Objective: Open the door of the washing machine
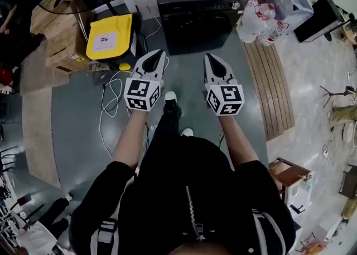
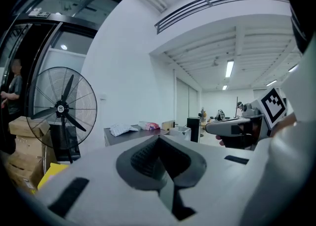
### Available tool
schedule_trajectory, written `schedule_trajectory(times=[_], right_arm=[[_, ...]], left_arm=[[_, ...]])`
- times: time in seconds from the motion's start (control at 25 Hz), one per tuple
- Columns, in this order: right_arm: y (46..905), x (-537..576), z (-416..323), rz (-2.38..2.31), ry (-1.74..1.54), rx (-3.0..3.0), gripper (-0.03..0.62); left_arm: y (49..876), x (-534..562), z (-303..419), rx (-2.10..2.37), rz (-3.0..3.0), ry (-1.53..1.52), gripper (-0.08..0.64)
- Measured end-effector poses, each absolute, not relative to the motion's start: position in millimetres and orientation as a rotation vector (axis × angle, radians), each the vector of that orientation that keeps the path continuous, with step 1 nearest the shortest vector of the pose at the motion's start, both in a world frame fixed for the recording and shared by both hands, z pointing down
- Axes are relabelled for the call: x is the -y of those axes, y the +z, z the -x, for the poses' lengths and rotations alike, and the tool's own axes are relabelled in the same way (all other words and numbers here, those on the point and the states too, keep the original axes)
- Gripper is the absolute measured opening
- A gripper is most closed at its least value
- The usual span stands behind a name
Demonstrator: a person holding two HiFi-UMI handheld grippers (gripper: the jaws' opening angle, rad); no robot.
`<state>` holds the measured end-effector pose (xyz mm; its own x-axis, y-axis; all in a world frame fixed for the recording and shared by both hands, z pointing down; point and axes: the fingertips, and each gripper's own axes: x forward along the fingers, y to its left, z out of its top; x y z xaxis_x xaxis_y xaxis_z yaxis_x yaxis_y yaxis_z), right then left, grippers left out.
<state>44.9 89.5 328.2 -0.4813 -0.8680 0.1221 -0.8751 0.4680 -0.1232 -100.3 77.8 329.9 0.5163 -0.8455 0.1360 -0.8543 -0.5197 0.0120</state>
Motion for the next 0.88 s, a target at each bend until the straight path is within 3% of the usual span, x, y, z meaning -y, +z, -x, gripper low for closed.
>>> schedule_trajectory(times=[0.88], right_arm=[[377.3,173.2,18.8,-1.690,0.438,2.509,0.005]], left_arm=[[386.5,179.7,143.5,1.311,-2.652,0.246,0.003]])
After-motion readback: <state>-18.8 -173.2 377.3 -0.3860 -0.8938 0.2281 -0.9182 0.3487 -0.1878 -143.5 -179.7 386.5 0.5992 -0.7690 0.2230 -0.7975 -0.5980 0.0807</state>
